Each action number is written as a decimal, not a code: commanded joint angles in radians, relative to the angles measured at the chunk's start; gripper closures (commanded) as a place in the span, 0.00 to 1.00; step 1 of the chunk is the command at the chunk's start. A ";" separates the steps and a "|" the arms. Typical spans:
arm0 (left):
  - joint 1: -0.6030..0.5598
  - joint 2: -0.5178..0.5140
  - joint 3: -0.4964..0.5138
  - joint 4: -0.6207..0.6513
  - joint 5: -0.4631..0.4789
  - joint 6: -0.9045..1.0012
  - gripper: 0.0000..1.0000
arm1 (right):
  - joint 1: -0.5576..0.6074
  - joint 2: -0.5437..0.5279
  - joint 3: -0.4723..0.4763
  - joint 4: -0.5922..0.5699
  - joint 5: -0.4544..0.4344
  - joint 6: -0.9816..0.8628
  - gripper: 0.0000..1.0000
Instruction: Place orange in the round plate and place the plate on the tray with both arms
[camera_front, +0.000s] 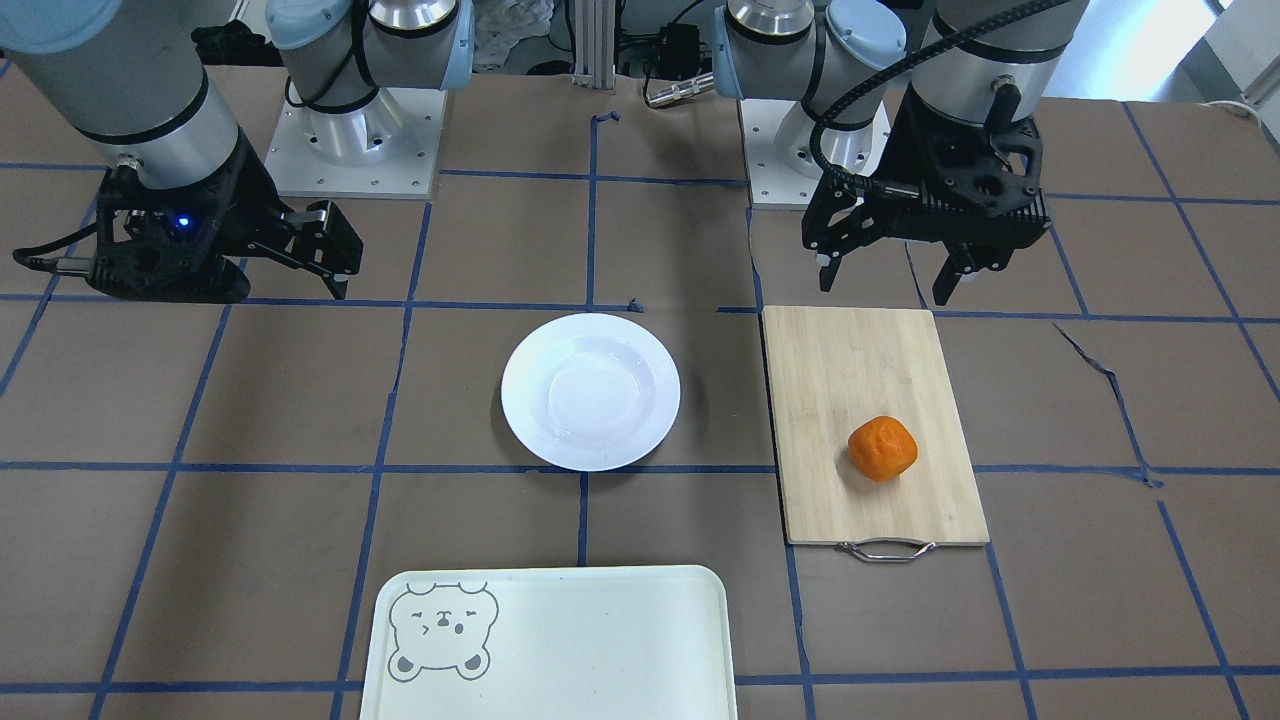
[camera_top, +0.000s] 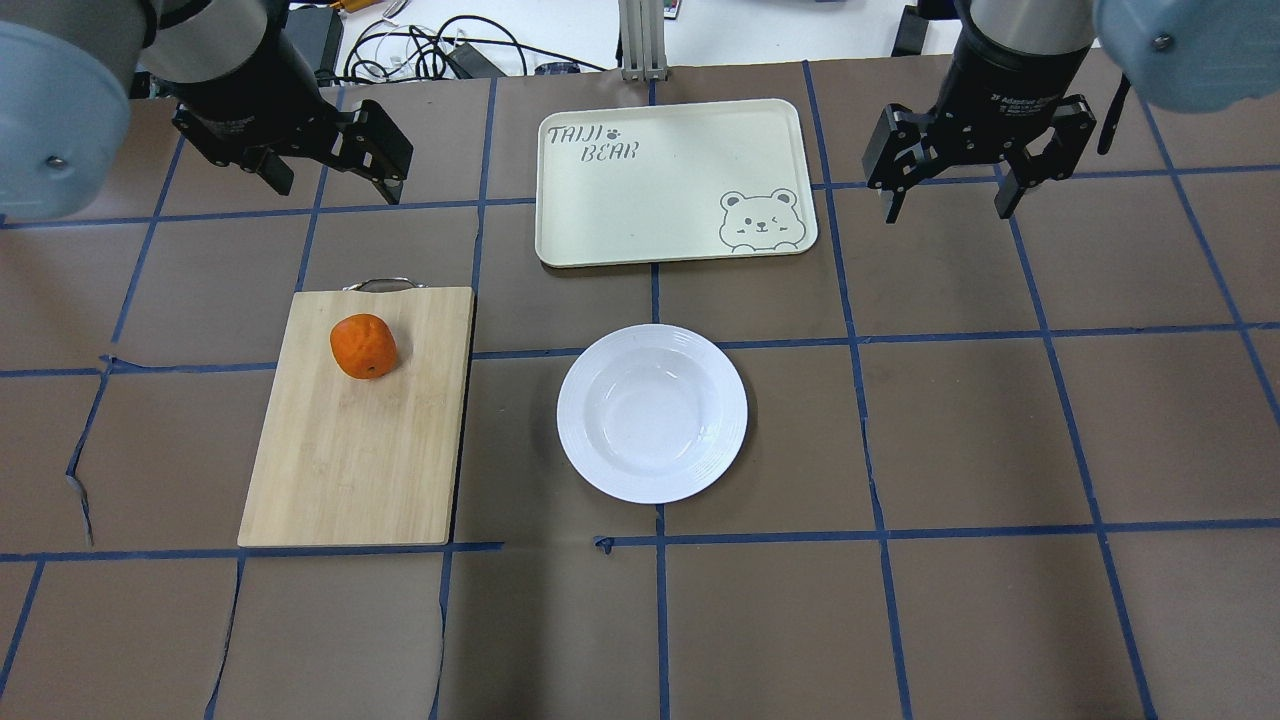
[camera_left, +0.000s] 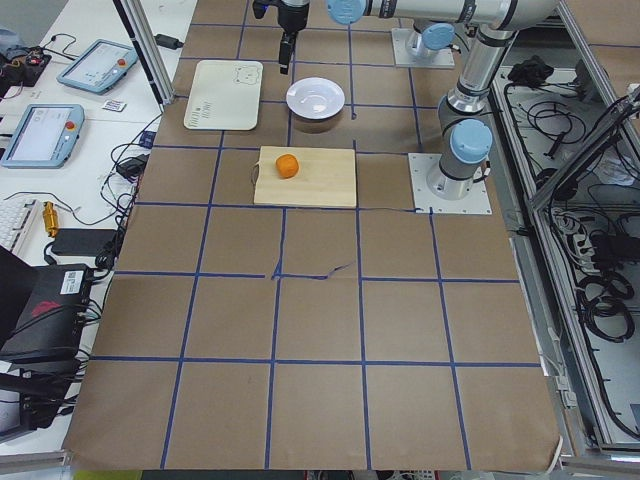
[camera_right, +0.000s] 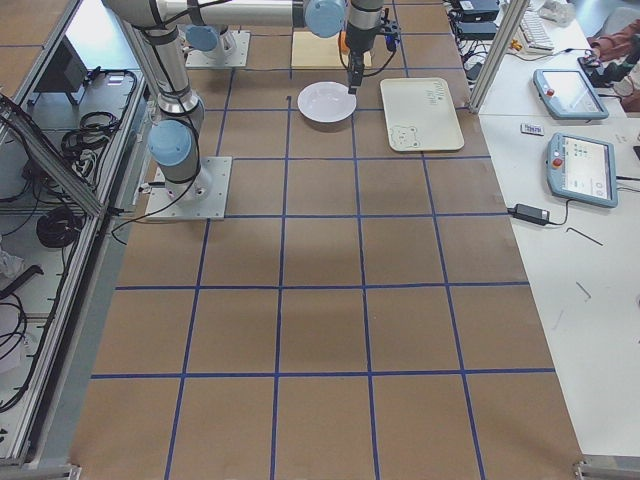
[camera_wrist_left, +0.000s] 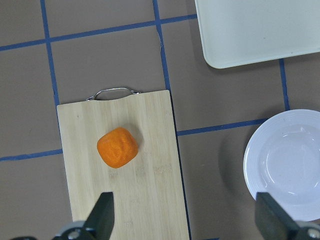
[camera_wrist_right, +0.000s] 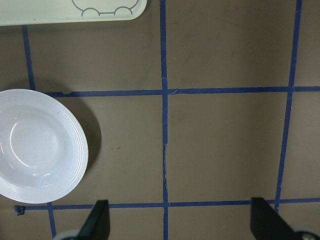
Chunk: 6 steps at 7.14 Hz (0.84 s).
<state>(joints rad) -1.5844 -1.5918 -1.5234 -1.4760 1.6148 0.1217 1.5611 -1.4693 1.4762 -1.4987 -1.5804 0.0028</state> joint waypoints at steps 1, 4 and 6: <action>0.001 0.003 -0.001 -0.001 0.000 0.001 0.00 | 0.000 0.000 0.001 -0.002 0.000 -0.001 0.00; 0.001 0.004 -0.003 -0.001 0.000 0.003 0.00 | -0.001 0.001 0.001 -0.002 0.000 -0.010 0.00; 0.001 0.004 -0.003 -0.003 0.014 0.004 0.00 | -0.001 0.001 0.001 -0.003 0.000 -0.010 0.00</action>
<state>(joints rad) -1.5831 -1.5878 -1.5260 -1.4782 1.6199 0.1252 1.5603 -1.4681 1.4772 -1.5012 -1.5800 -0.0066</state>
